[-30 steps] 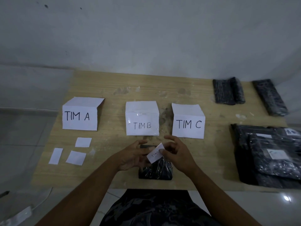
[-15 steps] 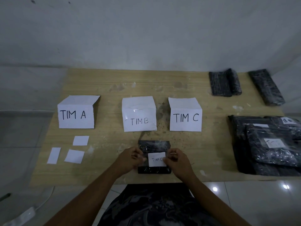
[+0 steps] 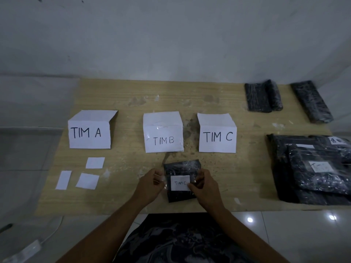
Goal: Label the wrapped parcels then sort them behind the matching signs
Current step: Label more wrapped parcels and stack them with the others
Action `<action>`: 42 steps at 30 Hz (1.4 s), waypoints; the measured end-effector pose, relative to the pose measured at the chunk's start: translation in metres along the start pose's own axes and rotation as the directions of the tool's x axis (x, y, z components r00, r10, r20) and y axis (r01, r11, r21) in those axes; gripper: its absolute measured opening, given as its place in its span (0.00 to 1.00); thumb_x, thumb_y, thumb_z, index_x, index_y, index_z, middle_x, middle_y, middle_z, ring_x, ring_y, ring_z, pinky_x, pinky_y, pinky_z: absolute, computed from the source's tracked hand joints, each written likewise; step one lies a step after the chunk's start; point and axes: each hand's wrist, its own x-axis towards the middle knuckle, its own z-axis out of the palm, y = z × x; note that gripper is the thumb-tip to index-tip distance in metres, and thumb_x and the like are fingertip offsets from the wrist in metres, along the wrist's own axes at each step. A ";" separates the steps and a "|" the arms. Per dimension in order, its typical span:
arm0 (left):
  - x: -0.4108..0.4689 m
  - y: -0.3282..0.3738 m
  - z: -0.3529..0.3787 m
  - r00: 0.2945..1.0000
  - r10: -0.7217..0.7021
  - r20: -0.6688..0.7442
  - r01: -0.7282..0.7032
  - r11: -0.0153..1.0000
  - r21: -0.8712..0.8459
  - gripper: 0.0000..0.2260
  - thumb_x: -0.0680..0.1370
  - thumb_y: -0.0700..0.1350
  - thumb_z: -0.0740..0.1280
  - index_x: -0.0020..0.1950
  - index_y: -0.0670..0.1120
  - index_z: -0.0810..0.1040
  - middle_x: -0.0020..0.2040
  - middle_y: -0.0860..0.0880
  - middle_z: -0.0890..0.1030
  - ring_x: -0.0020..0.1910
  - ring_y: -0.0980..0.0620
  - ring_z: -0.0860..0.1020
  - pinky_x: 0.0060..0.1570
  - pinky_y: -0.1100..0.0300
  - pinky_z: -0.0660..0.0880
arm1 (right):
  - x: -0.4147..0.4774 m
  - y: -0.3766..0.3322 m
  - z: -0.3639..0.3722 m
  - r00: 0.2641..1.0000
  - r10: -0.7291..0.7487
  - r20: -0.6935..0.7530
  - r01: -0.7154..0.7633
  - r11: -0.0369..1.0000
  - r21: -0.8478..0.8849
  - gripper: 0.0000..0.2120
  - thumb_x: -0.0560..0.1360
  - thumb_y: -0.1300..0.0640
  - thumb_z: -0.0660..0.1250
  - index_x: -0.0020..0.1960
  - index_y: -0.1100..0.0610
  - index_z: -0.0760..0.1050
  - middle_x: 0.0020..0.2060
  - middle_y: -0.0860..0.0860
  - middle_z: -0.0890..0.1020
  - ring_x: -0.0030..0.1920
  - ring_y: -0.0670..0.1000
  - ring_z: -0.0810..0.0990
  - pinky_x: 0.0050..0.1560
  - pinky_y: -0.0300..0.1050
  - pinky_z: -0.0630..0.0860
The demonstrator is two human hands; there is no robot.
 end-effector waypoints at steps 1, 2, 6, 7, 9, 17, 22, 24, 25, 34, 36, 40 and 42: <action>0.001 -0.002 0.000 1.000 -0.005 0.000 0.005 1.000 -0.006 0.09 0.74 0.41 0.71 0.51 0.48 0.73 0.45 0.48 0.80 0.42 0.52 0.79 0.39 0.62 0.75 | 0.000 0.001 0.000 1.000 -0.001 -0.023 0.000 1.000 -0.019 0.23 0.71 0.55 0.75 0.60 0.55 0.68 0.47 0.50 0.76 0.40 0.45 0.75 0.36 0.30 0.71; 0.000 -0.003 -0.001 1.000 -0.011 0.008 0.011 1.000 0.000 0.09 0.74 0.42 0.71 0.51 0.48 0.73 0.45 0.48 0.80 0.42 0.52 0.80 0.39 0.62 0.75 | -0.001 0.002 0.000 0.999 -0.004 -0.046 0.002 0.999 -0.038 0.24 0.70 0.54 0.75 0.61 0.56 0.68 0.50 0.51 0.73 0.40 0.44 0.74 0.35 0.28 0.69; -0.001 -0.005 0.000 0.996 -0.020 0.084 0.016 0.999 0.049 0.10 0.74 0.43 0.71 0.51 0.48 0.73 0.45 0.49 0.80 0.42 0.54 0.78 0.38 0.64 0.72 | -0.002 0.002 -0.002 0.996 -0.012 -0.087 0.007 0.999 -0.050 0.25 0.71 0.52 0.74 0.63 0.56 0.67 0.55 0.50 0.68 0.46 0.47 0.73 0.37 0.25 0.67; -0.002 -0.004 0.001 0.996 -0.020 0.089 0.016 0.999 0.046 0.09 0.74 0.43 0.71 0.51 0.47 0.74 0.45 0.49 0.80 0.41 0.54 0.78 0.39 0.63 0.73 | -0.003 0.003 -0.002 0.994 -0.022 -0.111 0.017 0.999 -0.047 0.24 0.71 0.52 0.74 0.62 0.56 0.68 0.54 0.50 0.68 0.48 0.47 0.73 0.39 0.26 0.67; -0.002 -0.001 0.002 0.996 -0.031 0.090 0.033 0.999 -0.032 0.07 0.75 0.41 0.70 0.51 0.46 0.75 0.45 0.49 0.80 0.42 0.53 0.78 0.41 0.59 0.76 | -0.002 0.005 -0.004 0.986 -0.030 -0.161 0.025 0.999 -0.033 0.22 0.71 0.51 0.74 0.61 0.55 0.70 0.52 0.49 0.71 0.49 0.47 0.73 0.42 0.28 0.67; -0.003 0.031 0.004 0.944 -0.113 0.310 0.278 0.779 -0.563 0.04 0.77 0.35 0.66 0.42 0.39 0.75 0.45 0.41 0.82 0.46 0.41 0.82 0.50 0.43 0.80 | -0.007 0.007 -0.009 0.990 0.082 -0.118 -0.066 0.988 0.137 0.17 0.72 0.47 0.72 0.55 0.54 0.74 0.43 0.48 0.81 0.44 0.43 0.80 0.37 0.31 0.74; 0.002 0.046 0.011 0.930 -0.060 0.363 0.302 0.688 -0.660 0.08 0.77 0.32 0.62 0.40 0.40 0.76 0.45 0.39 0.79 0.49 0.40 0.79 0.44 0.50 0.80 | -0.005 0.000 -0.018 0.993 0.118 0.009 -0.117 0.966 0.230 0.15 0.74 0.44 0.69 0.55 0.52 0.75 0.47 0.45 0.82 0.48 0.41 0.80 0.40 0.31 0.75; 0.005 0.045 0.012 0.933 -0.036 0.357 0.284 0.682 -0.674 0.08 0.77 0.31 0.61 0.40 0.40 0.73 0.46 0.38 0.76 0.50 0.40 0.77 0.43 0.52 0.80 | -0.004 -0.003 -0.018 0.990 0.136 0.037 -0.140 0.966 0.219 0.15 0.76 0.41 0.64 0.54 0.51 0.75 0.47 0.44 0.81 0.47 0.39 0.79 0.39 0.32 0.75; 0.008 0.045 0.012 0.936 -0.026 0.351 0.273 0.684 -0.676 0.07 0.77 0.31 0.60 0.41 0.40 0.72 0.47 0.38 0.74 0.51 0.39 0.75 0.43 0.52 0.79 | -0.003 -0.004 -0.018 0.989 0.146 0.037 -0.151 0.962 0.229 0.16 0.76 0.39 0.63 0.52 0.51 0.75 0.45 0.44 0.81 0.46 0.40 0.80 0.39 0.34 0.75; 0.007 0.045 0.006 0.960 -0.043 0.276 0.185 0.839 -0.511 0.08 0.75 0.31 0.65 0.41 0.42 0.72 0.42 0.43 0.77 0.41 0.48 0.79 0.40 0.55 0.80 | 0.002 0.001 -0.026 0.984 0.149 0.096 -0.175 0.911 0.374 0.19 0.71 0.54 0.74 0.59 0.57 0.74 0.48 0.51 0.84 0.50 0.49 0.83 0.43 0.40 0.80; 0.008 0.037 0.006 0.972 -0.043 0.230 0.143 0.887 -0.439 0.06 0.75 0.33 0.68 0.44 0.43 0.73 0.45 0.42 0.78 0.46 0.45 0.79 0.44 0.50 0.80 | 0.002 0.003 -0.026 0.987 0.151 0.047 -0.158 0.936 0.316 0.19 0.71 0.57 0.75 0.59 0.57 0.73 0.43 0.47 0.83 0.49 0.45 0.83 0.44 0.40 0.80; 0.008 0.026 0.008 0.994 -0.077 0.075 0.095 0.956 -0.277 0.10 0.74 0.38 0.71 0.52 0.44 0.73 0.45 0.45 0.79 0.46 0.47 0.79 0.45 0.49 0.80 | 0.004 0.002 -0.018 0.995 0.103 0.013 -0.103 0.974 0.203 0.15 0.72 0.56 0.74 0.55 0.51 0.71 0.44 0.48 0.84 0.48 0.48 0.82 0.43 0.36 0.78; 0.008 0.025 0.008 0.997 -0.078 0.021 0.081 0.972 -0.223 0.11 0.74 0.39 0.71 0.52 0.45 0.73 0.46 0.47 0.78 0.46 0.49 0.78 0.43 0.54 0.77 | 0.004 -0.001 -0.015 0.994 0.108 -0.011 -0.104 0.979 0.175 0.17 0.73 0.56 0.72 0.58 0.53 0.70 0.41 0.45 0.83 0.46 0.44 0.81 0.40 0.33 0.76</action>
